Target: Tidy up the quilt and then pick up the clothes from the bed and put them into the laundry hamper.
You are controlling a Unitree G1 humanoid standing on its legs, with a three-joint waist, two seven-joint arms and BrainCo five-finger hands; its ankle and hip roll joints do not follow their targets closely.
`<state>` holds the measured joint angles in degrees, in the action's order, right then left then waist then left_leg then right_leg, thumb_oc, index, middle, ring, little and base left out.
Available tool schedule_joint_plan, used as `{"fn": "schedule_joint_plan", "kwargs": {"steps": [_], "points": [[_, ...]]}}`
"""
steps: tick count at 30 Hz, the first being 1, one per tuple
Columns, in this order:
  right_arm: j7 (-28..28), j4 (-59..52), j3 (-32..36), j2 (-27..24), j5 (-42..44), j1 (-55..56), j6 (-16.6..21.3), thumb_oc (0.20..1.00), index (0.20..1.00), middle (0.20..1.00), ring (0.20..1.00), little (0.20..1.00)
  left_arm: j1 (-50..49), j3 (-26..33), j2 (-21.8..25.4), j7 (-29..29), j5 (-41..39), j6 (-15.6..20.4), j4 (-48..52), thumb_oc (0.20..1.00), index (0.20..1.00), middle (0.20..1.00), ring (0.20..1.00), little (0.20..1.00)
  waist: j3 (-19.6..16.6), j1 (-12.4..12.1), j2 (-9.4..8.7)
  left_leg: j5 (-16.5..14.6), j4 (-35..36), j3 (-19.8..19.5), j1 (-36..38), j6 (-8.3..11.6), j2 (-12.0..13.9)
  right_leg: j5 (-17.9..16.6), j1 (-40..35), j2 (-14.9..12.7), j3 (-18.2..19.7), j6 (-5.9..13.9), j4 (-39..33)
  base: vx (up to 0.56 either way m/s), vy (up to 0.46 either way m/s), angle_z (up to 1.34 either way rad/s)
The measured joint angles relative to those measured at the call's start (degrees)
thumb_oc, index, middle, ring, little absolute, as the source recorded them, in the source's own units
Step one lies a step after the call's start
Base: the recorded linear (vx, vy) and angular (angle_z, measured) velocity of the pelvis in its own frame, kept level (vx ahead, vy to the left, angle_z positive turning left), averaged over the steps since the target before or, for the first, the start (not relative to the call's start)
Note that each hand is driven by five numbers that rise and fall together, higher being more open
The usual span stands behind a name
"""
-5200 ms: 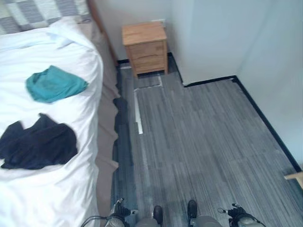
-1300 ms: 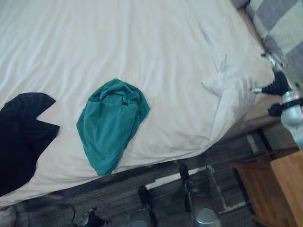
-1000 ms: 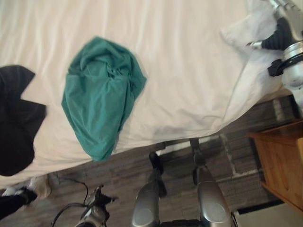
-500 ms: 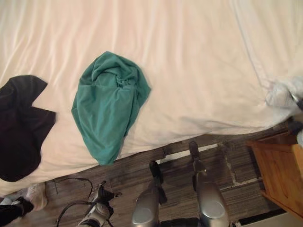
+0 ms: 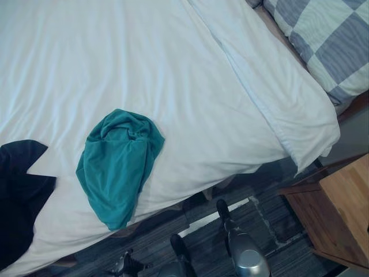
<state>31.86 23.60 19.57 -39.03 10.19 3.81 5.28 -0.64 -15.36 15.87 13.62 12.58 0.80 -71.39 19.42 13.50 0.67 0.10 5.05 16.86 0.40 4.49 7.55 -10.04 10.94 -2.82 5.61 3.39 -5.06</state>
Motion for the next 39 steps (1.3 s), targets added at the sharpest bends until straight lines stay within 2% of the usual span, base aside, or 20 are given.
{"fn": "schedule_joint_plan", "kwargs": {"steps": [3, 6, 9, 13, 16, 21, 22, 23, 25, 26, 29, 31, 32, 33, 34, 35, 36, 37, 38, 39], "points": [[2.0, -1.8, -5.1, -4.9, -3.8, -9.4, 0.2, 0.2, 0.2, 0.2, 0.2, 0.2, -0.5, -0.8, 0.0, 0.0, -0.2, 0.1, 0.1, 1.0, 1.0, 1.0, 1.0, 1.0, 0.3, -0.9, 0.81, 0.9, -0.4, 0.1, -2.7, -0.06, -0.4, -0.7, 3.0, -0.2, 0.2, 0.54, 0.3, -0.15, -0.056, -0.05], [3.3, -1.6, -10.1, -9.3, -5.8, -19.5, 0.7, 0.2, 0.2, 0.2, 0.2, 0.2, 2.5, -1.5, 0.0, 0.1, -1.1, 0.6, 1.0, 1.0, 1.0, 1.0, 1.0, 1.0, 3.3, -2.9, 2.43, 1.6, -2.9, -0.5, -6.3, 0.48, -0.6, -2.3, 5.2, -0.8, 0.0, 0.71, 0.3, -0.09, 0.016, 0.15], [2.7, 3.5, -18.5, -8.9, -5.7, -30.6, 0.9, 0.2, 0.2, 0.2, 0.2, 0.2, 7.2, -4.4, 0.5, 0.3, -1.3, 0.7, 3.4, 1.0, 1.0, 1.0, 1.0, 1.0, 6.7, -5.3, 4.71, 1.5, -3.7, -0.1, -8.2, 0.44, -0.8, -2.1, 7.2, -1.0, 0.5, 0.67, 0.8, -0.07, 0.051, -0.01], [1.9, 14.6, -18.9, -4.8, -3.1, -34.1, 0.3, 0.2, 0.2, 0.2, 0.2, 0.2, 10.3, -5.1, -0.1, 0.8, -3.7, 2.0, 6.6, 1.0, 1.0, 1.0, 1.0, 1.0, 11.7, -5.2, 5.42, 1.6, -4.0, -0.1, -9.8, 0.21, -1.6, -2.6, 9.0, -1.8, 0.7, 1.15, 1.1, -0.07, 0.021, -0.02], [1.3, 18.8, -17.8, -1.2, -2.2, -31.9, 1.3, 0.2, 0.2, 0.2, 0.2, 0.2, 11.1, -5.1, -0.5, 0.6, -5.6, 1.7, 5.7, 1.0, 1.0, 1.0, 1.0, 1.0, 12.2, -4.3, 5.39, 1.6, -4.2, -0.4, -10.2, 0.17, -1.9, -2.6, 9.5, -2.0, 0.5, 0.68, 2.1, -0.04, 0.003, 0.04], [-3.2, 31.7, -21.8, 10.8, -0.7, -20.2, -2.2, 0.2, 0.2, 0.2, 0.2, 0.2, 14.2, -4.2, -0.6, 0.7, -5.6, 1.7, 5.1, 1.0, 1.0, 1.0, 1.0, 1.0, 12.4, -3.4, 4.67, 1.6, -3.7, -2.2, -6.1, 0.19, -1.8, -2.2, 3.7, -2.5, -1.8, 0.42, 0.6, 0.01, 0.013, 0.15], [-4.9, 34.9, -22.9, 13.9, -1.4, -15.9, -3.1, 0.702, 0.702, 0.702, 0.702, 0.702, 14.5, -4.3, -0.8, 0.8, -5.7, 1.6, 5.2, 1.0, 1.0, 1.0, 1.0, 1.0, 12.4, -3.1, 4.44, 1.4, -2.7, -2.6, -3.7, 0.22, -1.7, -1.8, 1.5, -2.4, -2.5, 0.42, 0.5, 0.09, 0.052, 0.25], [-5.7, 35.9, -23.3, 15.6, -1.5, -14.1, -3.1, 1.0, 1.0, 1.0, 1.0, 1.0, 14.5, -4.5, -0.9, 0.8, -5.7, 1.4, 5.2, 1.0, 1.0, 1.0, 1.0, 1.0, 12.3, -2.7, 4.36, 1.0, -2.1, -3.0, -2.3, 0.23, -1.5, -1.3, 0.1, -2.2, -2.8, 0.36, 0.5, 0.04, 0.057, 0.2], [-9.0, 36.8, -26.3, 20.5, -3.5, -8.2, -5.2, 1.0, 1.0, 1.0, 1.0, 1.0, 14.1, -4.4, -0.9, 0.8, -5.6, 1.4, 5.0, 1.0, 1.0, 1.0, 1.0, 1.0, 11.2, -2.8, 2.94, 0.8, -0.9, -3.4, 0.8, 0.46, -1.2, -0.2, -2.8, -1.8, -3.3, 0.58, 0.5, 0.02, 0.111, 0.03], [-10.3, 38.0, -27.6, 22.3, -3.9, -5.7, -5.8, 1.0, 1.0, 1.0, 1.0, 1.0, 13.8, -4.5, -0.5, 0.8, -5.6, 1.5, 4.9, 1.0, 1.0, 1.0, 1.0, 1.0, 9.3, -2.7, 1.16, -0.1, -0.8, -2.9, 0.5, -0.17, -1.6, 0.4, -2.0, -2.2, -2.8, 0.76, 0.4, 0.02, 0.13, -0.18], [-14.3, 41.2, -31.0, 24.1, -9.1, -2.4, -7.0, 1.0, 1.0, 1.0, 1.0, 1.0, 11.4, -5.1, 0.1, -0.3, -5.3, 1.6, 6.8, 1.0, 1.0, 1.0, 1.0, 1.0, 6.3, -3.2, -2.18, -0.1, 0.0, -3.9, 0.9, -0.71, -3.2, -0.5, -2.9, -3.8, -4.2, 1.94, 0.5, -0.17, 0.161, 0.09], [-15.6, 42.1, -35.0, 24.3, -13.2, -1.6, -7.0, 1.0, 1.0, 1.0, 1.0, 1.0, 9.5, -4.8, 0.3, -0.7, -5.0, 1.8, 6.6, 1.0, 1.0, 1.0, 1.0, 1.0, 4.2, -3.3, -3.19, 0.2, -0.1, -3.8, 0.9, -1.97, -3.3, 0.0, -2.4, -4.5, -5.1, 2.7, 1.0, -0.24, 0.184, 0.15], [-16.2, 42.9, -39.2, 24.9, -16.8, -2.5, -7.0, 1.0, 1.0, 1.0, 1.0, 1.0, 8.8, -4.6, 0.0, -1.1, -5.0, 1.7, 6.1, 1.0, 1.0, 1.0, 1.0, 1.0, 3.4, -4.8, -3.26, 0.6, -0.1, -3.7, 0.1, -2.83, -3.3, 0.6, -1.8, -4.3, -6.5, 2.91, 2.8, -0.28, 0.243, 0.18], [-17.3, 45.1, -44.8, 25.2, -20.7, -4.7, -7.0, 1.0, 1.0, 1.0, 1.0, 1.0, 8.2, -4.6, -0.1, -1.4, -4.7, 1.9, 5.5, 1.0, 1.0, 1.0, 1.0, 1.0, 3.4, -7.1, -1.33, 0.9, -0.1, -3.5, -0.2, -3.2, -0.8, 6.6, 2.3, -1.9, -6.9, 2.68, 15.3, -0.17, 0.163, 0.08], [-18.4, 44.7, -46.0, 26.0, -23.8, -5.7, -6.7, 1.0, 1.0, 1.0, 1.0, 1.0, 6.5, -4.9, 0.0, -1.9, -4.6, 1.7, 5.6, 1.0, 1.0, 1.0, 1.0, 1.0, 2.2, -9.3, 0.28, 1.6, -0.5, -3.4, 0.2, -2.21, 2.0, 11.0, 4.8, 1.0, -9.7, 2.05, 25.6, -0.02, 0.042, 0.01], [-18.3, 45.1, -47.1, 26.2, -26.3, -6.0, -6.8, 1.0, 1.0, 1.0, 1.0, 1.0, 5.0, -4.4, 0.9, -2.1, -4.6, 1.3, 5.1, 1.0, 1.0, 1.0, 1.0, 1.0, 1.5, -10.2, 0.13, 2.0, -0.5, -3.8, 1.0, -1.58, 2.4, 12.2, 3.5, 0.8, -12.8, 1.54, 27.1, -0.09, 0.065, 0.14], [-18.3, 45.1, -46.2, 26.2, -26.4, -5.0, -7.0, 1.0, 1.0, 1.0, 1.0, 1.0, 3.0, -3.7, 1.9, -2.2, -4.6, 1.1, 3.9, 1.0, 1.0, 1.0, 1.0, 1.0, -0.1, -11.7, -1.08, 2.0, -0.5, -3.9, 1.9, -1.48, 1.6, 13.7, 1.1, 0.5, -13.4, -0.16, 25.8, -0.14, 0.074, 0.3], [-18.3, 44.6, -44.3, 26.2, -26.0, -5.5, -6.7, 1.0, 1.0, 1.0, 1.0, 1.0, 0.3, -2.4, 2.3, -2.1, -4.6, 1.2, 2.6, 1.0, 1.0, 1.0, 1.0, 1.0, -1.6, -13.4, -2.65, 2.4, -2.3, -4.0, 1.2, -0.41, 0.6, 15.7, -2.9, 0.1, -13.7, -2.59, 18.9, -0.15, 0.074, 0.33], [-18.1, 44.5, -43.4, 26.2, -25.8, -6.3, -6.7, 1.0, 1.0, 1.0, 1.0, 1.0, 1.0, -1.7, 2.3, -2.0, -4.7, 1.1, 1.5, 1.0, 1.0, 1.0, 1.0, 1.0, -1.9, -13.7, -3.85, 2.3, -5.8, -4.1, -0.7, -0.09, 0.4, 15.4, -5.2, -0.3, -13.3, -2.49, 14.1, -0.27, 0.159, 0.22], [-17.9, 44.5, -43.7, 25.8, -25.8, -8.6, -6.7, 1.0, 1.0, 1.0, 1.0, 1.0, 1.0, -1.0, 1.8, -2.1, -5.2, 0.8, 0.0, 1.0, 1.0, 1.0, 1.0, 1.0, -1.9, -15.0, -3.71, 1.8, -15.4, -4.8, -6.8, 1.16, 0.7, 12.5, -6.6, -0.3, -13.4, -3.6, 8.7, -0.21, 0.13, 0.16]]}}
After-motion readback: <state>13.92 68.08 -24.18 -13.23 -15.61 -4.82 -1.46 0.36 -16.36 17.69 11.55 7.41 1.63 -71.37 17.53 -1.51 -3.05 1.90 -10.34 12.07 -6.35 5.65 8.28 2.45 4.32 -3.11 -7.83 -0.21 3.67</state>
